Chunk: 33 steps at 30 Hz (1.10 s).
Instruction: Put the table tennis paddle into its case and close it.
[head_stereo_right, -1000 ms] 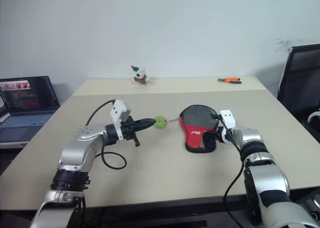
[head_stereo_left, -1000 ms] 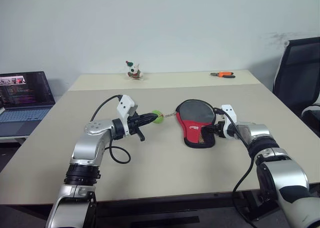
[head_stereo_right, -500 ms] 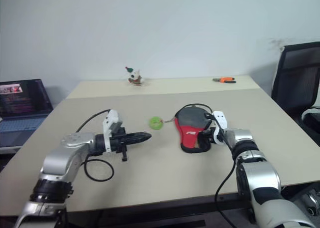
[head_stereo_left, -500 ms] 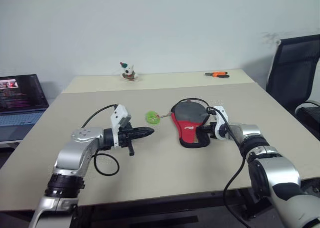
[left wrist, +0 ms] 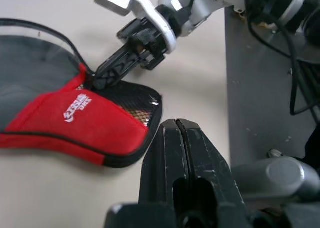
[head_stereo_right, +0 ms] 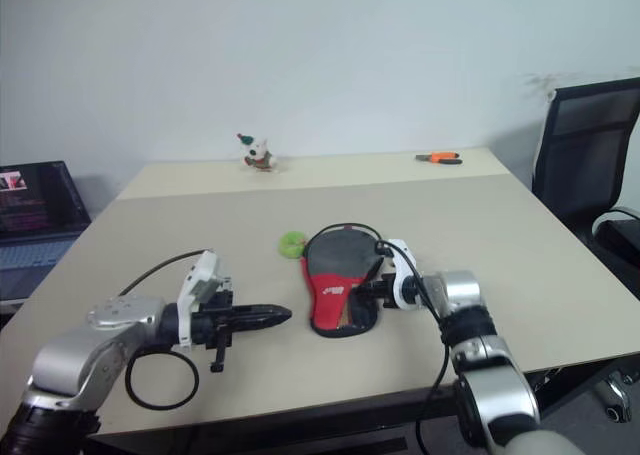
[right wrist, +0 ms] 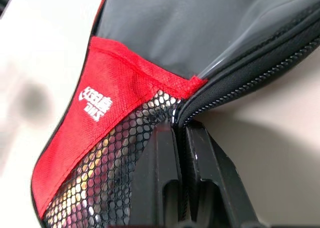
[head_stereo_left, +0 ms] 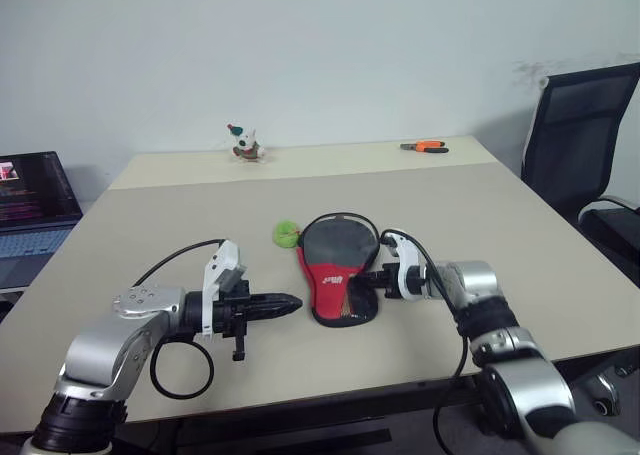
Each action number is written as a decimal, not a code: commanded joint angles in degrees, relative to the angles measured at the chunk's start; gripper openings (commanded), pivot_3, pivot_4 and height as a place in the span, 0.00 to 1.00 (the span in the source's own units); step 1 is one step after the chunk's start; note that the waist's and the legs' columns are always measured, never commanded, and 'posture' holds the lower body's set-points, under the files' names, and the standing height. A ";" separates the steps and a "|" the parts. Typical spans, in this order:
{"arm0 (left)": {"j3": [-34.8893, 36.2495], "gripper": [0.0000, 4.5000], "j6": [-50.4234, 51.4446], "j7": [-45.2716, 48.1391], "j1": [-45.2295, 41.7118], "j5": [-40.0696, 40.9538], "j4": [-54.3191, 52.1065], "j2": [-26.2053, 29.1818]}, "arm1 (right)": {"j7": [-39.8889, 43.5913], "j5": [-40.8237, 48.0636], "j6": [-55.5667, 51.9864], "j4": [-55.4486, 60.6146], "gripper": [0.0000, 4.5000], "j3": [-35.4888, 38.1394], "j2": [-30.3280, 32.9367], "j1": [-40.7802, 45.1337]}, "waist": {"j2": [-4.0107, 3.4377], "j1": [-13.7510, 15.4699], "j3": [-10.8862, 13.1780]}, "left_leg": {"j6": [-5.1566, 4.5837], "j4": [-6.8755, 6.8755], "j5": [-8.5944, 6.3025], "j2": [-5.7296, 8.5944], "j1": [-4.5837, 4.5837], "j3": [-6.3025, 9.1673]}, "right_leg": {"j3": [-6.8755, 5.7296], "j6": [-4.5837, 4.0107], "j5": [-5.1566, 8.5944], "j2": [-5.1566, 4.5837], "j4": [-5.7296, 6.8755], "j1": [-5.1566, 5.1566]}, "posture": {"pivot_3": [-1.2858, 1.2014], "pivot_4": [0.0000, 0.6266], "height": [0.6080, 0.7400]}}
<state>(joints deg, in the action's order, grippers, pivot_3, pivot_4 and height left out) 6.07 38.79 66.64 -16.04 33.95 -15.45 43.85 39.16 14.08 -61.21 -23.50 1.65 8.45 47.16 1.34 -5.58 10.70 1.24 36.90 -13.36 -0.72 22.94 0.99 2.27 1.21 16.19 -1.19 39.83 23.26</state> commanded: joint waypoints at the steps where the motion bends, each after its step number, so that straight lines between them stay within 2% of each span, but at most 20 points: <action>1: 2.51 0.00 1.22 -1.20 1.88 2.71 -4.26 1.49 | -3.82 5.42 -14.97 19.57 0.01 0.75 -1.25 -8.02 | 0.00 0.63 0.00 | 0.00 -0.01 -0.01 -0.01 0.02 0.03 | -0.03 -0.01 0.01 0.00 -0.03 0.01 | 0.52 0.24 1.00; 4: 2.83 0.00 1.64 -1.64 2.88 3.71 -5.05 2.16 | -6.60 7.85 -22.14 30.54 0.01 2.53 -1.58 -13.21 | 0.01 1.10 -0.01 | 0.01 -0.01 -0.02 0.00 0.05 0.12 | -0.10 -0.03 0.03 0.00 -0.06 0.00 | 0.52 0.24 1.00; 9: 2.40 0.00 1.72 -1.89 3.13 4.44 -5.12 2.81 | -10.34 9.54 -29.84 39.71 0.01 6.38 -3.15 -18.61 | 0.02 1.15 -0.01 | 0.01 0.01 -0.02 0.03 0.01 0.09 | -0.10 -0.01 0.04 0.07 -0.05 -0.05 | 0.52 0.24 1.00; 25: 0.91 0.00 0.61 -2.29 2.53 3.64 -3.87 2.91 | -14.77 13.58 -31.29 42.71 0.01 8.47 -3.73 -21.52 | 0.03 1.32 -0.01 | 0.00 -0.07 -0.02 0.06 0.05 0.08 | -0.11 0.17 0.15 0.17 -0.22 -0.05 | 0.52 0.24 1.00; 29: 1.33 0.00 1.34 -3.52 2.98 3.99 -4.16 2.53 | -13.94 15.31 -30.73 46.78 0.24 6.27 -1.25 -23.46 | 0.03 1.35 -0.01 | -0.01 -0.11 -0.03 0.06 0.08 0.07 | -0.10 0.17 0.14 0.17 -0.33 -0.05 | 0.52 0.24 1.00; 33: 1.71 0.00 1.24 -4.86 3.52 4.18 -4.48 2.10 | -12.72 17.70 -29.51 50.82 0.56 6.14 0.35 -23.79 | 0.04 1.35 -0.01 | -0.02 -0.12 -0.04 0.03 0.08 0.07 | -0.10 0.22 0.17 0.16 -0.37 -0.05 | 0.52 0.24 1.00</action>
<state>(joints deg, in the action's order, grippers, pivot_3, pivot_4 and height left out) 6.48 40.66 62.32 -12.63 37.49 -18.60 45.88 25.50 29.83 -91.47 24.22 7.68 8.52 23.19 1.38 -4.23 10.69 1.23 36.78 -13.40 -0.69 23.02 1.06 2.18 1.45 16.37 -1.03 39.46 23.20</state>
